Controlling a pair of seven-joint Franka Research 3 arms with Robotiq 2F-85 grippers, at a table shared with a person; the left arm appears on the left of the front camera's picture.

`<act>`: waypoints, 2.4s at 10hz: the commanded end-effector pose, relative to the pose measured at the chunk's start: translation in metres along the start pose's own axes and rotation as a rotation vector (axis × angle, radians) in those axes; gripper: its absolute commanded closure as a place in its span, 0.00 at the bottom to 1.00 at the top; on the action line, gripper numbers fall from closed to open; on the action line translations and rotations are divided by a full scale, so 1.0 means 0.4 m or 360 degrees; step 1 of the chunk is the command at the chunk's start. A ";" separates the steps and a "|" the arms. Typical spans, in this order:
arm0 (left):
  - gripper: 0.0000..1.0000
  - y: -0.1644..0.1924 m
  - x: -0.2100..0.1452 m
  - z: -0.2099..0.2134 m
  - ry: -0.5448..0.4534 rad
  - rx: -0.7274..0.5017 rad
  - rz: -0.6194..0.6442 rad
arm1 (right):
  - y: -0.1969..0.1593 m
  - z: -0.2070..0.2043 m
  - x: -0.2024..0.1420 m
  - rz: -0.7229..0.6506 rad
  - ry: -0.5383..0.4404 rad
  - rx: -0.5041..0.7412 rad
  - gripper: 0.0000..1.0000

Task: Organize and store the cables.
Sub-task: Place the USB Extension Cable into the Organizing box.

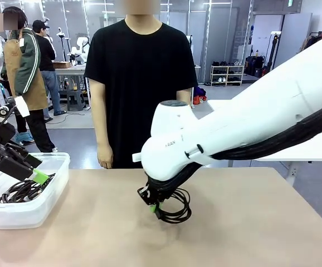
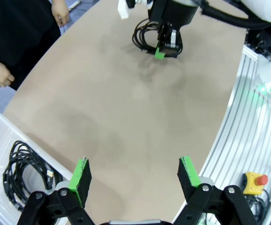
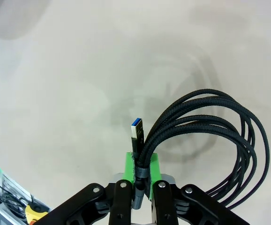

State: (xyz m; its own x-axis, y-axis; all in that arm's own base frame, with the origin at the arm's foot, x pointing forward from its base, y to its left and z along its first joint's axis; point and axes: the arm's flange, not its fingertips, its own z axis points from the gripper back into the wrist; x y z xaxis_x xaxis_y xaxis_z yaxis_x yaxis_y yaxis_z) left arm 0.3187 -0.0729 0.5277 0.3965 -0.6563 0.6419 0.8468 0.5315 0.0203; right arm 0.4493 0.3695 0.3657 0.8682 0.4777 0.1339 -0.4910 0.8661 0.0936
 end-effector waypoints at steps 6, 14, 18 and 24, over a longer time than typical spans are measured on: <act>0.06 -0.007 0.003 0.000 0.0011 0.0010 0.0021 | 0.046 -0.066 0.010 0.0110 0.0110 0.0078 0.43; 0.06 -0.058 0.114 -0.084 0.0108 -0.0069 0.0117 | -0.189 0.090 -0.205 0.0234 -0.0255 0.0139 0.00; 0.06 -0.143 0.268 -0.237 0.0323 -0.0073 0.0458 | -0.405 0.171 -0.398 0.0317 -0.0468 0.0093 0.00; 0.06 -0.249 0.431 -0.533 0.0602 0.0239 0.1021 | -0.661 0.247 -0.669 0.0638 -0.0699 0.0126 0.00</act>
State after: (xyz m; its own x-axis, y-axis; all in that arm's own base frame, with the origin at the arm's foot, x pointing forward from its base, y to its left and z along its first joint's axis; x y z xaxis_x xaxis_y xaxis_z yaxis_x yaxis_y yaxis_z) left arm 0.3678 -0.3349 0.4729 0.8859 -0.3779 0.2692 0.4371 0.8743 -0.2111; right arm 0.3940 0.0068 0.4386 0.5639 0.6192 0.5465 -0.7494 0.6618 0.0235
